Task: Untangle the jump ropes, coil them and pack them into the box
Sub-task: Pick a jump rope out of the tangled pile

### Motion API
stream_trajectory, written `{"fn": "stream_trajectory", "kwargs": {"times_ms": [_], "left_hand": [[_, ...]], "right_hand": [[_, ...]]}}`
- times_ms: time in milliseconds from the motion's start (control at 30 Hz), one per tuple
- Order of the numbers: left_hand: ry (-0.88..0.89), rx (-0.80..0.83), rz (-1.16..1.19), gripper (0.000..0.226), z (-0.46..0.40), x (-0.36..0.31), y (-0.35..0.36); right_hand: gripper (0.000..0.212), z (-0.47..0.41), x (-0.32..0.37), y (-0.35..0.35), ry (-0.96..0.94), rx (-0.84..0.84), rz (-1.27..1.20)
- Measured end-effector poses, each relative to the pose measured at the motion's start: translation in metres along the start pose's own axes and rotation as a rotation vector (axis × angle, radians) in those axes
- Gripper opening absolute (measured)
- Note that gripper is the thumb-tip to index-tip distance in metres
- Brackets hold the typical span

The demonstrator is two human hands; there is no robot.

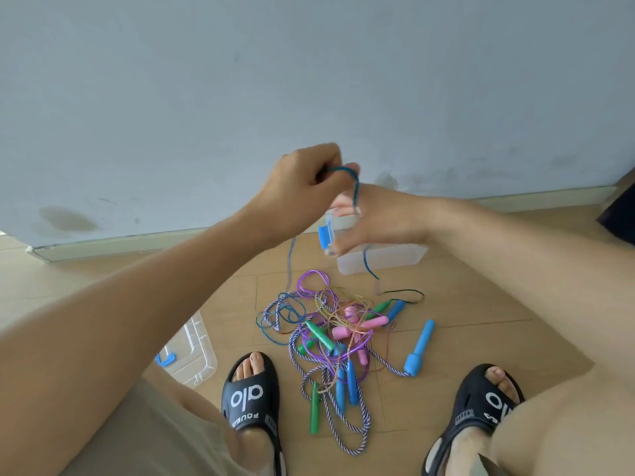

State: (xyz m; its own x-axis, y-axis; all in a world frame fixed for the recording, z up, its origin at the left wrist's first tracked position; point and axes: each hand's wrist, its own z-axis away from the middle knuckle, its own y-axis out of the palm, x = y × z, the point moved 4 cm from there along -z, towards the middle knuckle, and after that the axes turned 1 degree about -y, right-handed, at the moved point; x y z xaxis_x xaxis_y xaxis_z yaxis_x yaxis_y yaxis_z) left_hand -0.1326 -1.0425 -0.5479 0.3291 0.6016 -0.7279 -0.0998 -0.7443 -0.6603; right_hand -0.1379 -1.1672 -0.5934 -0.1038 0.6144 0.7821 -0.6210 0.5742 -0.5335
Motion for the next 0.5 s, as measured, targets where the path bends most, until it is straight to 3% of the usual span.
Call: {"fn": "stream_trajectory", "kwargs": {"times_ms": [67, 133, 300, 433, 500], "left_hand": [[0.06, -0.068, 0.105, 0.035, 0.002, -0.017, 0.0], [0.118, -0.13, 0.146, 0.032, 0.003, -0.027, -0.005], [0.296, -0.263, -0.12, 0.022, 0.003, -0.017, -0.037], [0.153, -0.354, -0.235, 0.015, -0.003, 0.022, -0.059], [0.031, -0.288, -0.259, 0.017, -0.005, 0.042, -0.057]], "right_hand": [[0.028, 0.002, 0.021, 0.016, -0.069, 0.05, -0.134], [0.013, 0.006, 0.032, 0.026, -0.104, 0.056, -0.22], [0.036, 0.001, 0.014, 0.009, -0.038, -0.173, 0.21], [0.032, 0.004, -0.011, -0.01, 0.09, -0.154, 0.35], [0.031, 0.006, -0.006, -0.016, 0.051, -0.198, 0.352]]}}
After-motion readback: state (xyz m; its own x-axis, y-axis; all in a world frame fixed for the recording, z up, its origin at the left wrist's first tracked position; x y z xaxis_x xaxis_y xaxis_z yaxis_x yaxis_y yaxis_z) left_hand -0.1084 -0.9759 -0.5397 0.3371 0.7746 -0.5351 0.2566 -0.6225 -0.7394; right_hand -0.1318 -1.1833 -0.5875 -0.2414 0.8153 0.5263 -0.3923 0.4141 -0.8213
